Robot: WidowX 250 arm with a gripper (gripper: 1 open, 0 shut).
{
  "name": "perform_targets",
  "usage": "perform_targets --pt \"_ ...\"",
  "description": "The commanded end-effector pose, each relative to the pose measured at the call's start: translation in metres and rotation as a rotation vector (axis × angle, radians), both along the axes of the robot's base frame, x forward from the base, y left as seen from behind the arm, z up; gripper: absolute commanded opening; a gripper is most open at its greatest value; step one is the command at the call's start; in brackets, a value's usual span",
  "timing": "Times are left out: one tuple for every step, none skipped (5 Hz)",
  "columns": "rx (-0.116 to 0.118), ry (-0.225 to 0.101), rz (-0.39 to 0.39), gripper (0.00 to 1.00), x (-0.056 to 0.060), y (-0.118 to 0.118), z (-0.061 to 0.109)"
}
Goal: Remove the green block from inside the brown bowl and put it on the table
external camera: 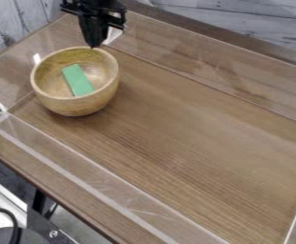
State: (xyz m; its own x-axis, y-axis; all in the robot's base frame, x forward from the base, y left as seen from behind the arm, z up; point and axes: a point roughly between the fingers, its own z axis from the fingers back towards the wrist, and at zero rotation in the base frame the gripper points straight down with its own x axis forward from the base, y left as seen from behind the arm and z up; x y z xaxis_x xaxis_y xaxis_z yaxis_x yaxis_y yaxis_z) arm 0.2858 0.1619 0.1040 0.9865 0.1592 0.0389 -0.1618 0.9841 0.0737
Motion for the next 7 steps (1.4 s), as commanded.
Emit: perform_targets --pt "0.031 -0.039 0.057 0.0 0.006 0.017 0.011" --pt "0.027 0.005 0.123 0.0 0.0 0.032 0.004" --pt "0.022 0.046 0.19 0.0 -0.007 0.048 -0.005" --pt "0.054 0.054 0.192 0.0 -0.01 0.052 -0.02" --pt "0.082 0.064 0.183 0.0 -0.011 0.052 -0.035" --pt "0.049 0.082 0.172 0.0 -0.007 0.052 -0.048" --pt "0.02 0.093 0.163 0.0 -0.004 0.051 -0.054"
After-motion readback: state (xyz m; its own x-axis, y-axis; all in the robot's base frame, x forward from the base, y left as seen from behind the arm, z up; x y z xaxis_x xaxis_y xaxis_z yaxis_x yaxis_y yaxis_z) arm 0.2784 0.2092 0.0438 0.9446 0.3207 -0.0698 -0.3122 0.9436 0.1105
